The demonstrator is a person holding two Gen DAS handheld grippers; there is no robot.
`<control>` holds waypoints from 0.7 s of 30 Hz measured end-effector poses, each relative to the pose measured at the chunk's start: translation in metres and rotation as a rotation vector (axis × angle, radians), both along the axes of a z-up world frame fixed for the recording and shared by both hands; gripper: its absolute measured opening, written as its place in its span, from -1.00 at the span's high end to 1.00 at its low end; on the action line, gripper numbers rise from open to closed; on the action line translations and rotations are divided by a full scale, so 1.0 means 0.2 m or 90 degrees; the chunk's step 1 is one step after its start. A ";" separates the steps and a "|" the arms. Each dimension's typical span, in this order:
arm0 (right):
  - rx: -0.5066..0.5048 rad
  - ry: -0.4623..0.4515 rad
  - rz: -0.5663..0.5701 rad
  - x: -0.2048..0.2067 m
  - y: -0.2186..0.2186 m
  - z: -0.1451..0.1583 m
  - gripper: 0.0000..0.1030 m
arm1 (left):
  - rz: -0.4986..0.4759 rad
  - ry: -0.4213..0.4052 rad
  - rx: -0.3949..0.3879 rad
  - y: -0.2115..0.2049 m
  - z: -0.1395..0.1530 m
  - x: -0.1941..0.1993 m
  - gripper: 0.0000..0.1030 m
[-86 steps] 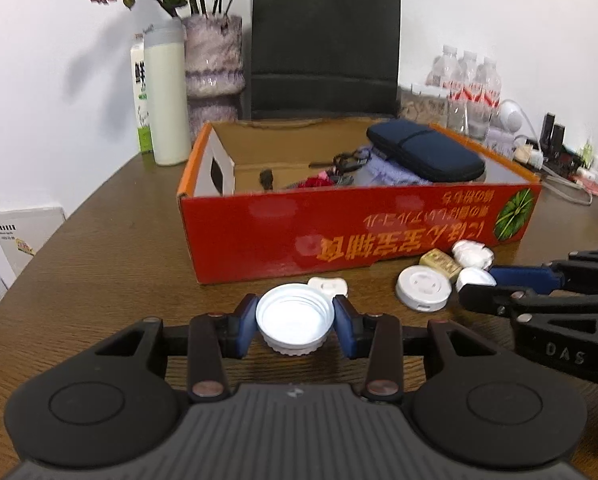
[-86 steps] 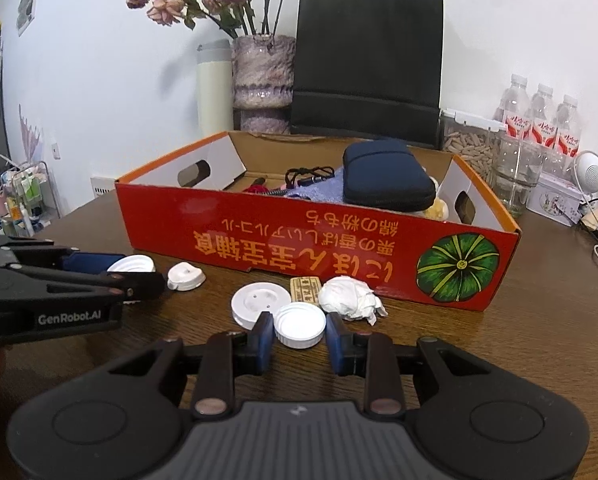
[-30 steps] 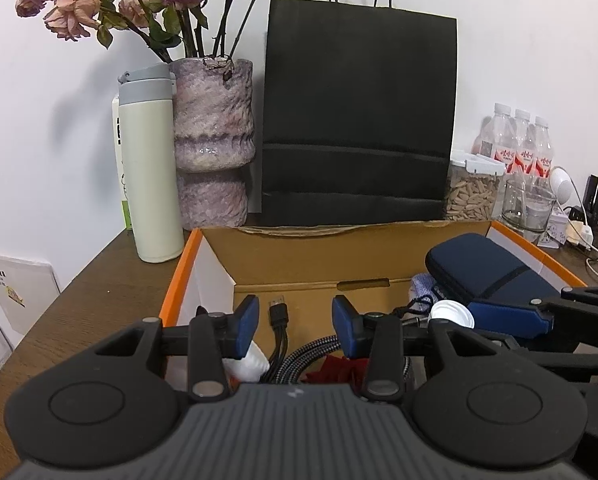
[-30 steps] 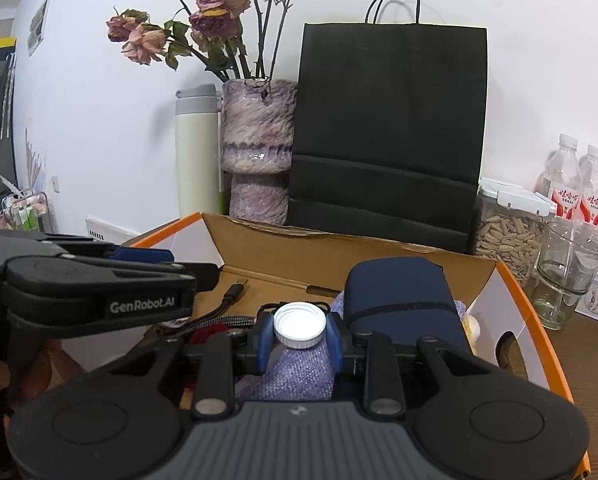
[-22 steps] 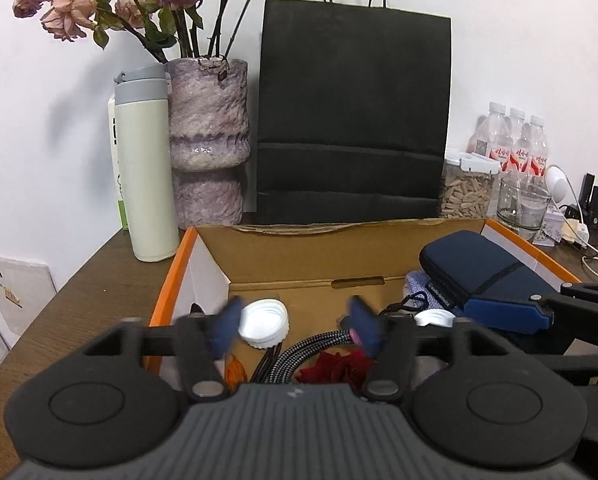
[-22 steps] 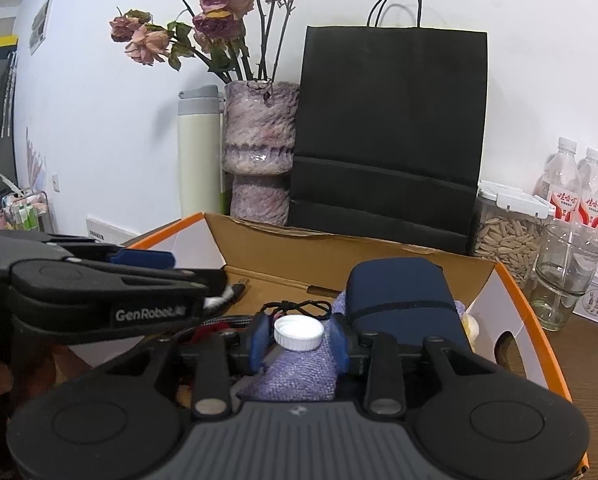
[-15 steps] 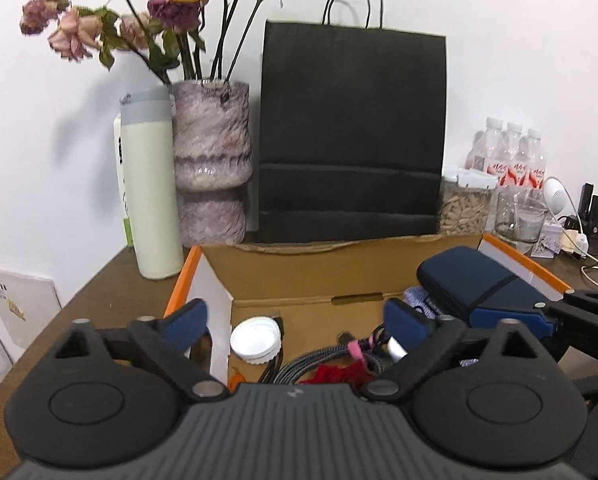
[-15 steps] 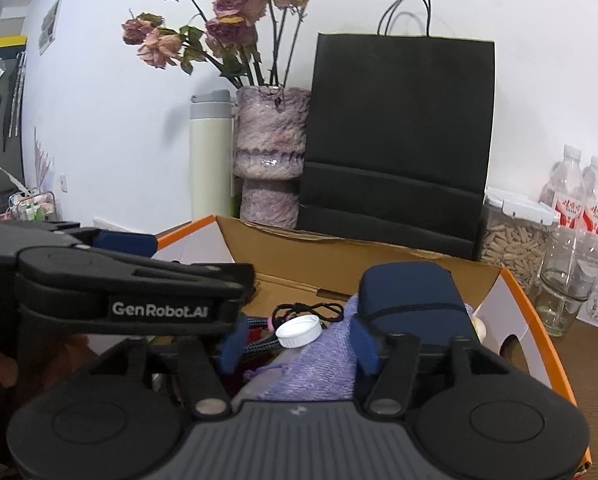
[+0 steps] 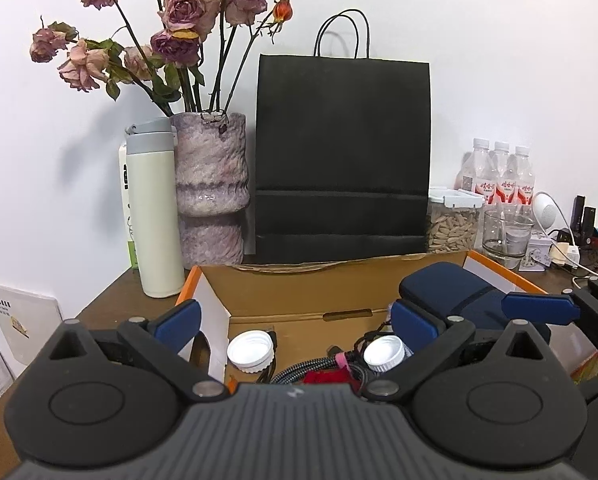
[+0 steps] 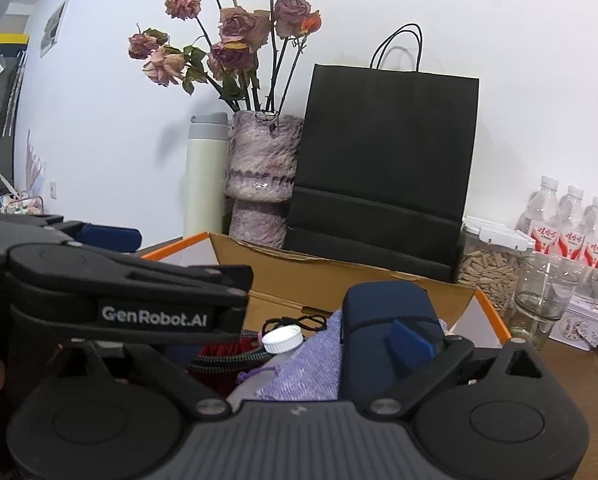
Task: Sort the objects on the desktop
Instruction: 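Withdraw both open tools from the box back over the table items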
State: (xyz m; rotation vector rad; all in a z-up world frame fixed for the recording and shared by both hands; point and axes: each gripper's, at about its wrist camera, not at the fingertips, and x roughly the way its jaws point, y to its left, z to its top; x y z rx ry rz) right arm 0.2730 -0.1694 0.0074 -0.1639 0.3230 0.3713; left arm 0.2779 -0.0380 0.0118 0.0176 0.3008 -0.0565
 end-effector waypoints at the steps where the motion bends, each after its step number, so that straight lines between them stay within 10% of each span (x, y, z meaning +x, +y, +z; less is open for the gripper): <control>1: 0.000 0.000 -0.002 -0.01 -0.01 0.00 -0.94 | 0.002 0.000 0.001 0.00 0.00 -0.01 -1.00; 21: 0.020 -0.018 -0.055 -0.30 -0.19 0.00 -0.97 | 0.015 -0.008 -0.022 0.01 -0.01 -0.31 -1.00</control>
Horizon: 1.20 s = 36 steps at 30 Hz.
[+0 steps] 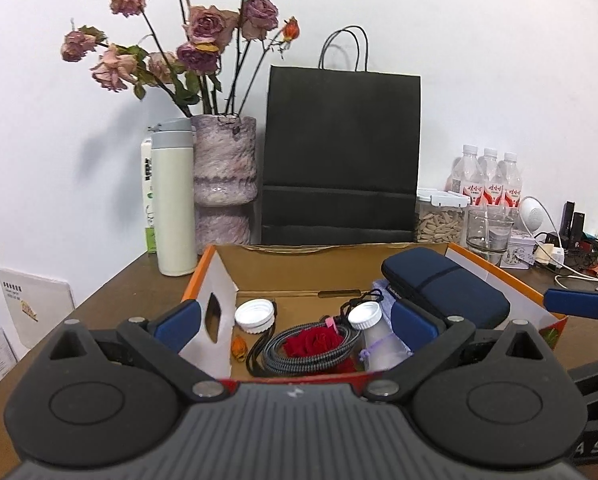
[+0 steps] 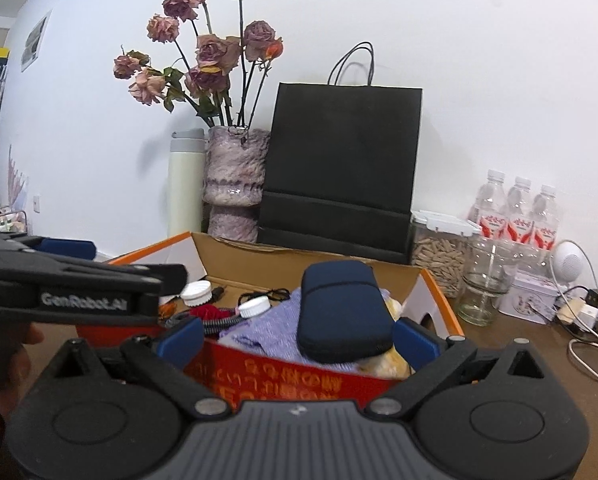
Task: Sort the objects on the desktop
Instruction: 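Withdraw both open tools from the box back over the table items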
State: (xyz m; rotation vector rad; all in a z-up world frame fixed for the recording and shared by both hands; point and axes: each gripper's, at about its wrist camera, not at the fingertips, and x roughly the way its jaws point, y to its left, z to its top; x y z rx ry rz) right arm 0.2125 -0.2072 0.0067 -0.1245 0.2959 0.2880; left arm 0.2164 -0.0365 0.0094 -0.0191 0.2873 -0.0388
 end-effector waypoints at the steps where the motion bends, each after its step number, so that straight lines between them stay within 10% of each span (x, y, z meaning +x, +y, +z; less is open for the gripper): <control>1: -0.001 0.002 -0.001 -0.01 -0.01 0.00 -0.97 | 0.002 0.000 -0.003 0.01 0.00 -0.02 -1.00; 36: 0.008 0.194 -0.033 0.00 -0.11 -0.18 -0.92 | -0.005 0.219 0.029 0.04 -0.22 -0.04 -1.00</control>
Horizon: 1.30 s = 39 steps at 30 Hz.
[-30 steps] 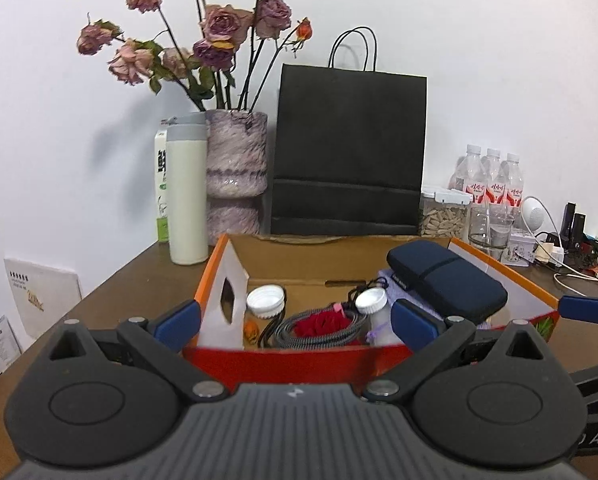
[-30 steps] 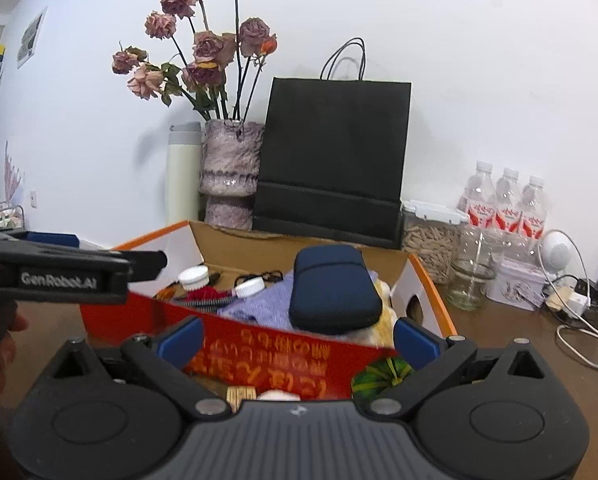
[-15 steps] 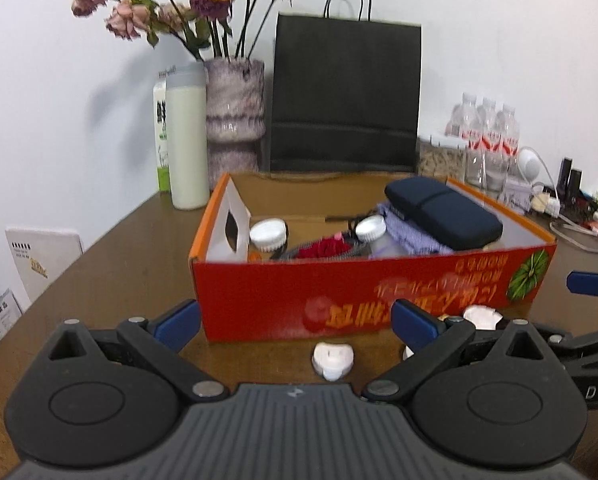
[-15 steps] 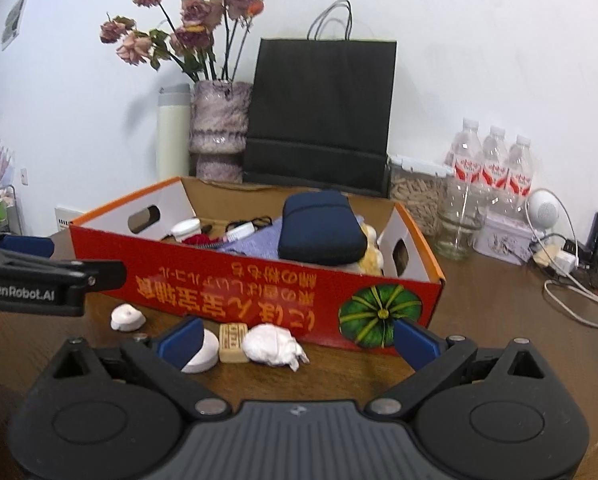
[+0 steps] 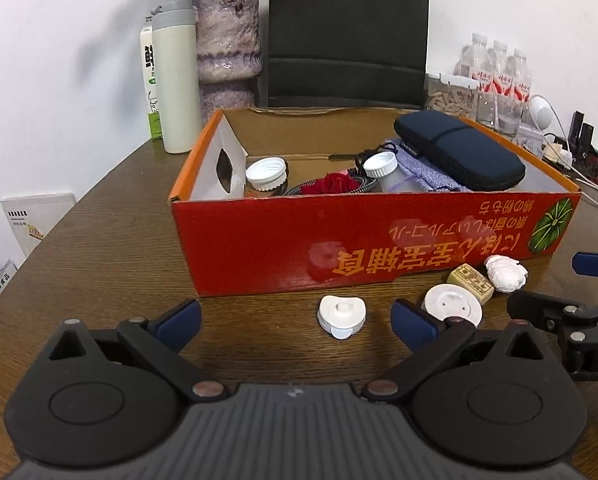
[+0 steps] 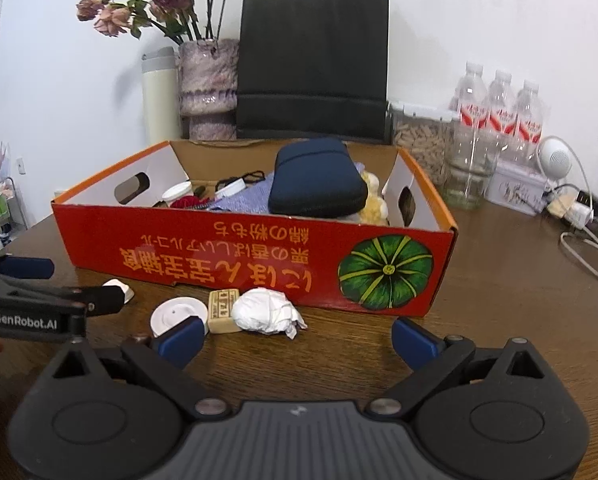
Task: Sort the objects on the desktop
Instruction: 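Grasp the white heart-shaped cap with the left tool while the right tool grasps the crumpled white tissue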
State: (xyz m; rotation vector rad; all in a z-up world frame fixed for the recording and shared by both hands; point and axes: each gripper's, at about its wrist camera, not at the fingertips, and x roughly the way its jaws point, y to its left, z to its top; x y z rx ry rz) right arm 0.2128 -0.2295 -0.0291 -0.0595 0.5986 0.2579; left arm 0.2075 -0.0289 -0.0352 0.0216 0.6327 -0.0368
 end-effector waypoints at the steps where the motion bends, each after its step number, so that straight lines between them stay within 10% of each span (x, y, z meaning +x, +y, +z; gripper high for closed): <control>1: 0.003 0.004 0.003 0.01 0.00 0.00 -0.90 | -0.001 0.002 0.000 0.00 0.00 0.00 -1.00; 28: 0.045 0.016 0.074 0.09 0.01 0.00 -0.03 | -0.027 0.021 -0.015 -0.02 -0.01 0.08 -0.53; 39: 0.048 0.007 0.092 0.07 0.03 0.00 0.46 | -0.054 0.007 -0.019 -0.03 0.00 0.05 0.47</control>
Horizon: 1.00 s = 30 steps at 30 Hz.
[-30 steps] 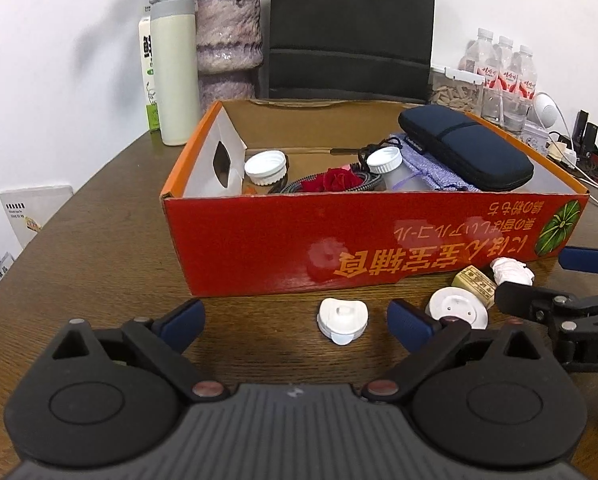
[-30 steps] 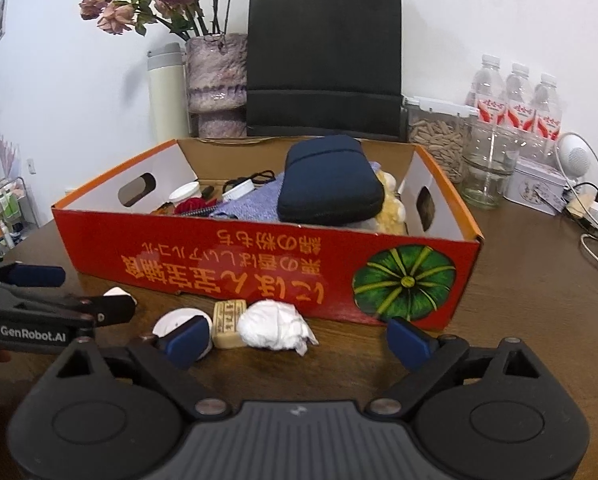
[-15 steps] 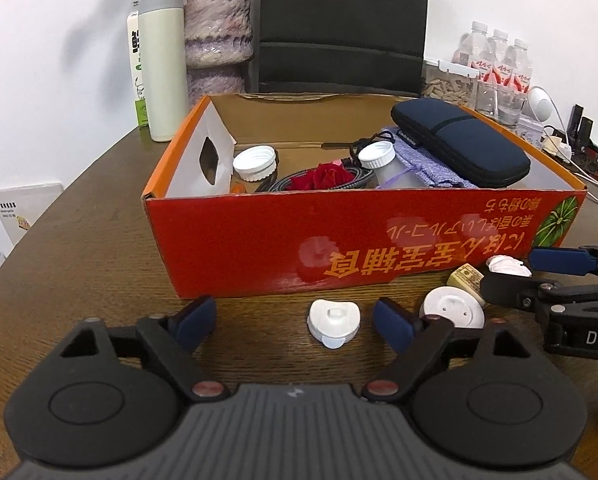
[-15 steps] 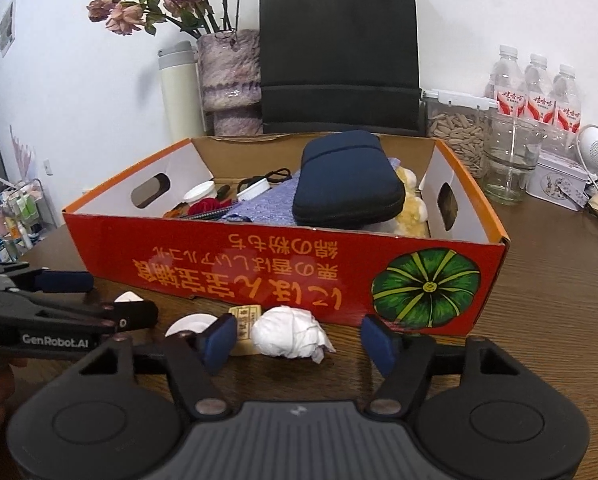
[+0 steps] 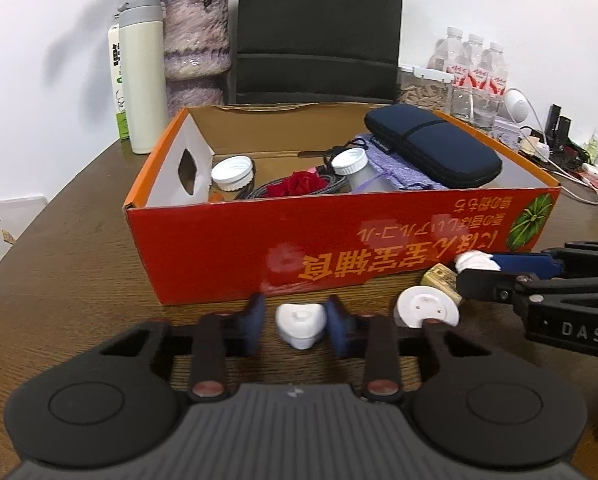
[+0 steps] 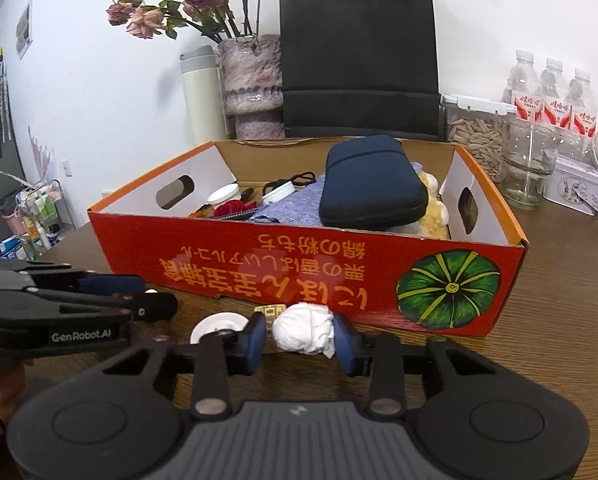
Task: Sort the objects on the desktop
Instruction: 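Grasp the white heart-shaped cap with the left tool while the right tool grasps the crumpled white tissue, then carry the heart-shaped cap and tissue into the cardboard box and open both tools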
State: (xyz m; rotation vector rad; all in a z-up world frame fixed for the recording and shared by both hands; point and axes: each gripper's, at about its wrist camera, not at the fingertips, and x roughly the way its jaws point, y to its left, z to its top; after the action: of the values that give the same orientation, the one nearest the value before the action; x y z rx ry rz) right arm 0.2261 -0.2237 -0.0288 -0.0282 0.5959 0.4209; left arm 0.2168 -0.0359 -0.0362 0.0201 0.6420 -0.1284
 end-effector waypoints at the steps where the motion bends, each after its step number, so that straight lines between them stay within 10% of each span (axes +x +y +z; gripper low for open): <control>1: 0.000 0.000 0.000 0.00 0.00 0.00 0.47 | -0.002 0.000 0.000 0.00 0.00 0.00 0.47; 30: -0.035 -0.078 -0.003 -0.11 0.04 0.04 0.53 | 0.009 -0.044 -0.022 0.01 0.03 -0.05 0.47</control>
State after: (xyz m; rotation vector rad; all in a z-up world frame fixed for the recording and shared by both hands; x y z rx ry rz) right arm 0.2048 -0.2154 -0.0206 -0.1038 0.4869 0.3961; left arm 0.2065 -0.0335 -0.0301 -0.0132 0.5705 -0.1240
